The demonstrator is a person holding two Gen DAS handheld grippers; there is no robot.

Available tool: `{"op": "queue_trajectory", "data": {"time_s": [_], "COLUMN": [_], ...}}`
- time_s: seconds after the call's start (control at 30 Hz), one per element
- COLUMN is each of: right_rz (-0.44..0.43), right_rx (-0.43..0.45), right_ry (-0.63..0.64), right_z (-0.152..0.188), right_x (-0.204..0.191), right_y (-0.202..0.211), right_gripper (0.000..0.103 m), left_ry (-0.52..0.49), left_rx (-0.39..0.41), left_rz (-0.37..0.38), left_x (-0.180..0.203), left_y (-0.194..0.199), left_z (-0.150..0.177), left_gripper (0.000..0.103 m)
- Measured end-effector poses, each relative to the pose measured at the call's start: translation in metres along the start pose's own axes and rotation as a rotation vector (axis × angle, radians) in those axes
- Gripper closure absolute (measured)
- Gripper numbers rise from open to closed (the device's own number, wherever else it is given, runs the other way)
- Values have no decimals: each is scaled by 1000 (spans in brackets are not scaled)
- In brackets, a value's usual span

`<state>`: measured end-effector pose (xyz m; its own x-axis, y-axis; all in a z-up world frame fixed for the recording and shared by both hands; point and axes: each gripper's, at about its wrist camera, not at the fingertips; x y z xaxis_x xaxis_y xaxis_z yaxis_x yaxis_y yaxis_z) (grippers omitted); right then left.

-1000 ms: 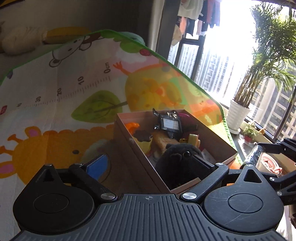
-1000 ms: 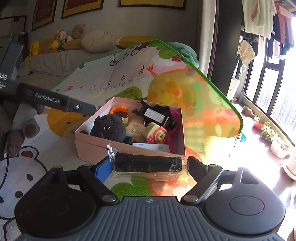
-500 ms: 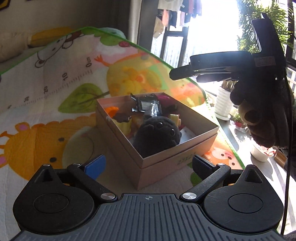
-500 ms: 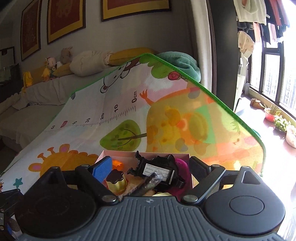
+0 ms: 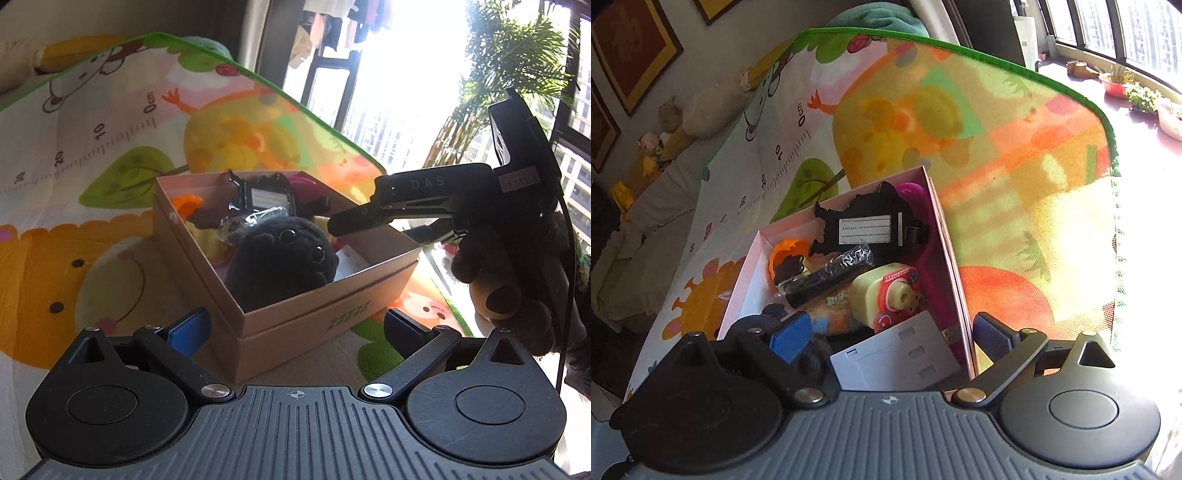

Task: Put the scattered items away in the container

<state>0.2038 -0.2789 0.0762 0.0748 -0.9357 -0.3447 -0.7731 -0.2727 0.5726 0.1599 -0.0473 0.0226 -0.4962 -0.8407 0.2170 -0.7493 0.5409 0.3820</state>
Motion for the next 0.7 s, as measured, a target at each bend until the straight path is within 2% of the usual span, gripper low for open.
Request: {"op": "queue_trajectory", "data": {"time_s": [0.1,0.27,0.37,0.57,0.7], "right_rz": [13,-43,-82,-94,-87], "right_rx": [-1,-32,-62,-60,-44], "right_ry": [49,62,63,94,103], "right_z": [7,11,11,16,20], "right_x": [-18,-48,-69,-115,-127], "right_y": [-4,-15,-26,-47,-51], "right_gripper": [5,3,3,3,3], "left_ry": [-22,-22,0,64,107], "left_rx": [3,7,17,44,8], "left_rz": [-38,-95,-140,-206,-230], "left_x": [-6,-41,-63,-93,-96], "left_y": [4,23,33,45,54], "left_z": [0,-3,-5,-6,3], "left_gripper": [1,1,1,1,1]}}
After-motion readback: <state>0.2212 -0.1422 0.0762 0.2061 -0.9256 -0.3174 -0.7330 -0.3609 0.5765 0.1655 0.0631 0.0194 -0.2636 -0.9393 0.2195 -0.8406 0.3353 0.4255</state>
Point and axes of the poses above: each gripper's, at about its wrist camera, not at the fingertips, and y roughly against the way its jaws point, x to its right, z to its underside, and after that the axes turned 9 degrees about x, right-handed
